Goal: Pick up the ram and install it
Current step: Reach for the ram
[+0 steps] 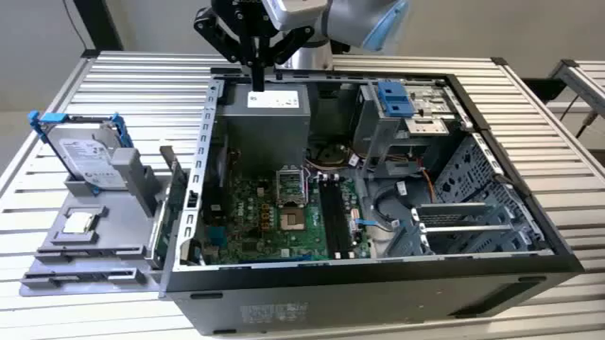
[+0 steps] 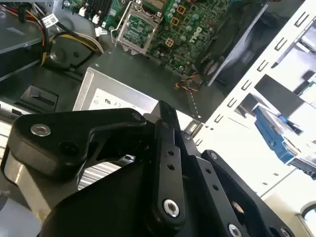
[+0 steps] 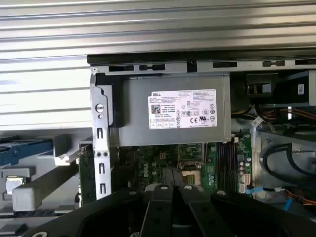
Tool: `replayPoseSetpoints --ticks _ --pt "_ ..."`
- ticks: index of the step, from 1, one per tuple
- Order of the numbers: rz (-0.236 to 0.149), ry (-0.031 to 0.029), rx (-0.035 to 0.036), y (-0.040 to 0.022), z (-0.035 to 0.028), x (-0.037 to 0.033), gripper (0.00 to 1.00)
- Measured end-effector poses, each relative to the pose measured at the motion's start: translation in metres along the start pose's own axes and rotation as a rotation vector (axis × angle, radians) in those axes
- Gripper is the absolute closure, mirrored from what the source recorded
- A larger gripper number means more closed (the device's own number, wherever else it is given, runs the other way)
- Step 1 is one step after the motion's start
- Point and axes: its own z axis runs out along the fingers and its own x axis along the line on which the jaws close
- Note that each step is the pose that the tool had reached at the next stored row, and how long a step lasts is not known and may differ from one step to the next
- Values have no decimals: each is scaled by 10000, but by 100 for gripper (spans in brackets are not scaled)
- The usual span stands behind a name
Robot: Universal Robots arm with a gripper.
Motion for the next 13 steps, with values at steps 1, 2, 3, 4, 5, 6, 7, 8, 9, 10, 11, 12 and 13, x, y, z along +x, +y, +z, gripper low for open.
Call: replayPoseSetpoints --ticks 1,2,3,4,5,6,7,8,9,10,11,12,13 --pt "0 -1 0 0 0 0 100" --pt "0 0 0 0 0 0 100" --pt "0 0 1 0 0 0 100" --pt "0 0 1 0 0 0 100" --pt "0 0 2 0 -1 2 100" --pt "1 -1 2 0 -1 5 100" --pt "1 -1 2 -1 -1 11 100" --pt "1 -1 2 -1 -1 15 100" --pt "1 -1 1 -1 -1 19 100" --pt "0 -1 1 -1 -1 22 100" --pt "0 -1 1 -2 -1 24 100" --pt "0 0 2 -2 -1 27 100" --pt "-1 0 2 -2 -1 27 100"
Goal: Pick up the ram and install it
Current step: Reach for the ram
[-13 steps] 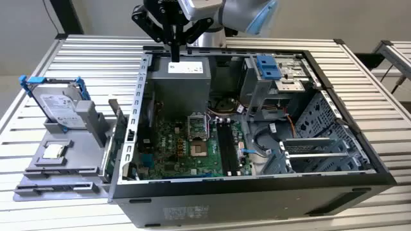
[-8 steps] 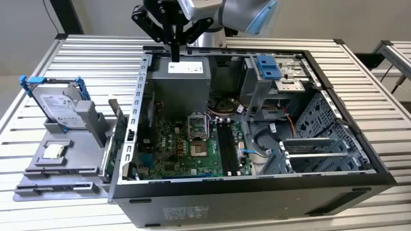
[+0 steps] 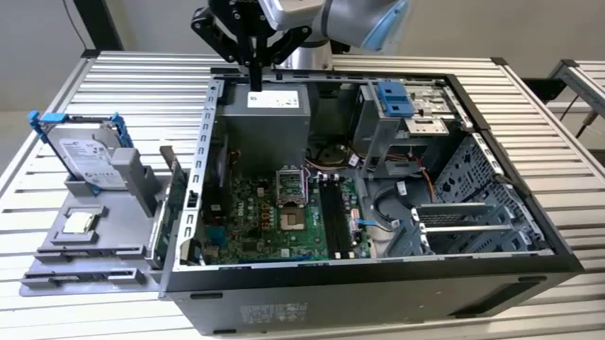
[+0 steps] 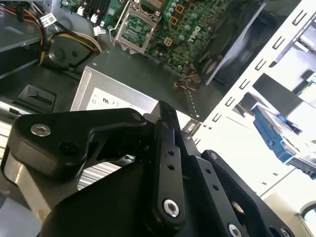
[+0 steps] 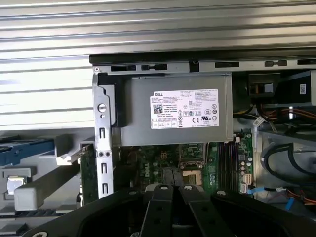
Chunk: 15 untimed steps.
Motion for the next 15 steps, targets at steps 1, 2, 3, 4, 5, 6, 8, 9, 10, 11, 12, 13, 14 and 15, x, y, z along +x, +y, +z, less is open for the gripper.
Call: replayPoseSetpoints --ticks 1,2,3,4,5,6,8,9,10,11,12,13,14,15 --pt "0 1 -1 0 1 4 100" --pt "1 4 0 -1 1 10 100" --pt "1 5 0 -1 1 11 100" --pt "1 5 0 -1 2 13 100" --pt "2 5 0 -1 2 15 100" --pt "1 5 0 -1 2 21 100" --pt "2 5 0 -2 2 27 100" --pt "1 5 0 -2 2 29 100" --pt "0 5 0 -2 3 30 100" --pt "0 6 0 -2 3 31 100" --pt "2 8 0 -2 3 33 100" --pt "1 9 0 -2 3 35 100" --pt "1 13 0 -3 3 36 100" --pt "1 17 2 -3 3 37 100"
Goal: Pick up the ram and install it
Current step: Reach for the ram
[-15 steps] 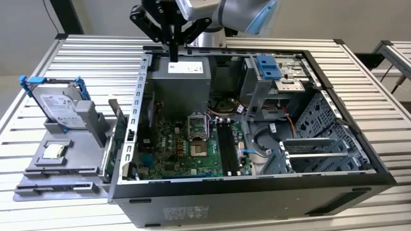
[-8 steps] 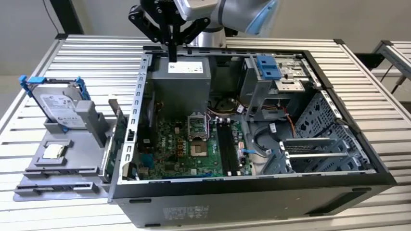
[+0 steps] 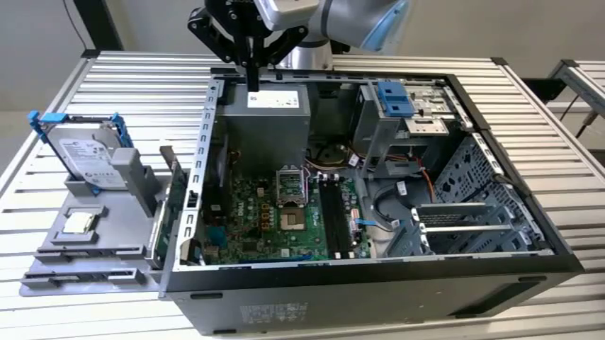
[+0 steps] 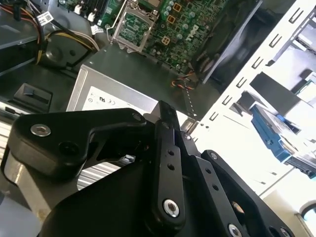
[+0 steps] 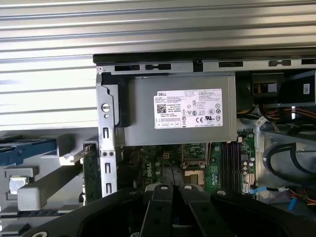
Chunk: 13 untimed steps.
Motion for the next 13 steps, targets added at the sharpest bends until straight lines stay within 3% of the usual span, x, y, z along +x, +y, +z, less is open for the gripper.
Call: replayPoseSetpoints --ticks 13 --pt "5 88 4 -1 3 27 100"
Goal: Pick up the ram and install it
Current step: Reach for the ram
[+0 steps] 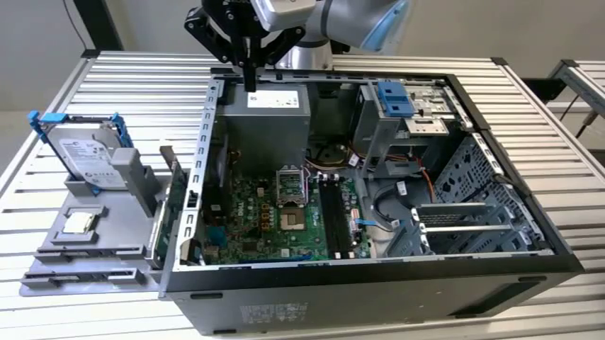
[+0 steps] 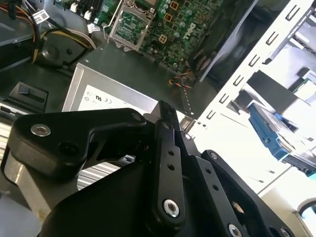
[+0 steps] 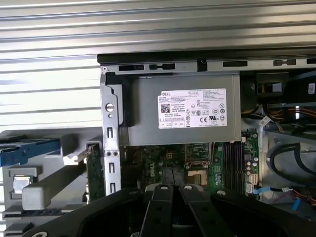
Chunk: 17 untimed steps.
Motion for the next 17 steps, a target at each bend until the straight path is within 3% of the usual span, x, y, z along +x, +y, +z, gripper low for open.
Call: replayPoseSetpoints --ticks 17 --pt "1 27 2 -2 3 42 100"
